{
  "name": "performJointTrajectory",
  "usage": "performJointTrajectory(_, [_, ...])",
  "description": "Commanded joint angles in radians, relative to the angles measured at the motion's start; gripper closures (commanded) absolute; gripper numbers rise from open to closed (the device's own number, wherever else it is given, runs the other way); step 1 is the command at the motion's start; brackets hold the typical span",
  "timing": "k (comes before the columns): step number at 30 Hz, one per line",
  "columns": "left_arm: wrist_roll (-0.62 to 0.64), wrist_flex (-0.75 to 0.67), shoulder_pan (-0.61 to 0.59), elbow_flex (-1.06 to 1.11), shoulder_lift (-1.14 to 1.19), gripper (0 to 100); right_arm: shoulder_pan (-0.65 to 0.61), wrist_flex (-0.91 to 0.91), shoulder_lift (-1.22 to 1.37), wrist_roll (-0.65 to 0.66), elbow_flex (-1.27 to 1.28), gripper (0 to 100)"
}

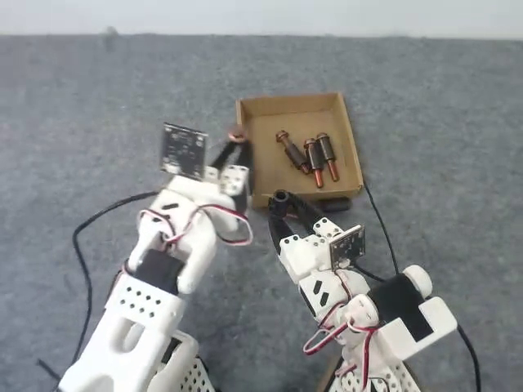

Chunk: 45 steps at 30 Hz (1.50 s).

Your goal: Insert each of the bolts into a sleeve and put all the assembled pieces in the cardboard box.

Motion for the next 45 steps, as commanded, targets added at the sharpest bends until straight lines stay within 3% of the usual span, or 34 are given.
performJointTrajectory(1, [0.008,-0.037,0.074,-0.064,-0.038,98,-0.010,-0.022,0.001,-0.005,0.017,99.2])
performJointTrajectory(8, [0.008,-0.037,0.164,-0.062,-0.031,98,-0.010,-0.022,-0.001,-0.005,0.017,99.2])
performJointTrajectory(19, [0.009,-0.026,0.167,-0.062,-0.032,99,-0.010,-0.024,-0.002,-0.005,0.017,99.2])
performJointTrajectory(25, [0.009,0.061,0.166,-0.062,-0.031,99,-0.010,-0.024,-0.005,-0.005,0.017,99.2])
performJointTrajectory(45, [0.008,0.054,0.163,0.042,-0.029,99,-0.005,-0.024,-0.005,0.063,0.017,99.2])
